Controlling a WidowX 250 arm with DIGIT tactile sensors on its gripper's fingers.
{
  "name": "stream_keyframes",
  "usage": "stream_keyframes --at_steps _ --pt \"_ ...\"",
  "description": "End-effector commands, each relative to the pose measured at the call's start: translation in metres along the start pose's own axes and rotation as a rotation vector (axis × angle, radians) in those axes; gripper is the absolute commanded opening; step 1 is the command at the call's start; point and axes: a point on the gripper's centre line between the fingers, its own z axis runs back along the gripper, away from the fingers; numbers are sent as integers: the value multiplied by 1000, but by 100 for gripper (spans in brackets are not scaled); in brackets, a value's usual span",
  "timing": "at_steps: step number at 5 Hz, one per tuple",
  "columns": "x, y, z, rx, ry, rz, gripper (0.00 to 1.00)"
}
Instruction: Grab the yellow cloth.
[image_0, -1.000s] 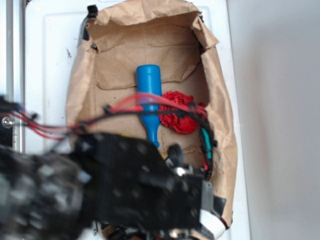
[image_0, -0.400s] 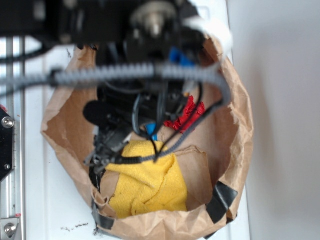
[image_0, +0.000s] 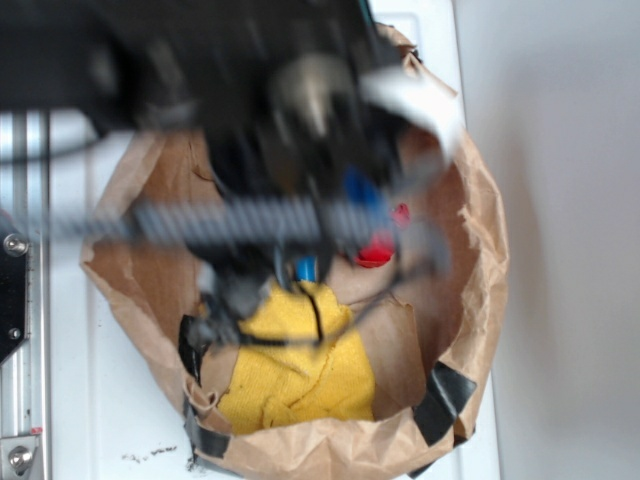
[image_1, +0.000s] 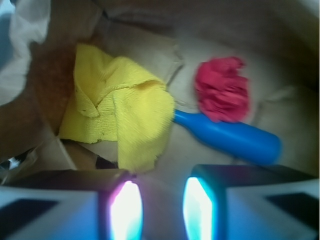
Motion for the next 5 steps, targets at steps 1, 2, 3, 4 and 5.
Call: stream_keyframes --at_steps 1,2,3,4,5 --pt "16 -44 -38 118 34 -113 100" --pt "25 -42 -70 131 104 -124 100" --pt "29 -24 -73 73 105 -92 100" --pt "25 -12 -43 -27 26 -80 100" --pt "20 -1 -29 -63 -19 -57 100"
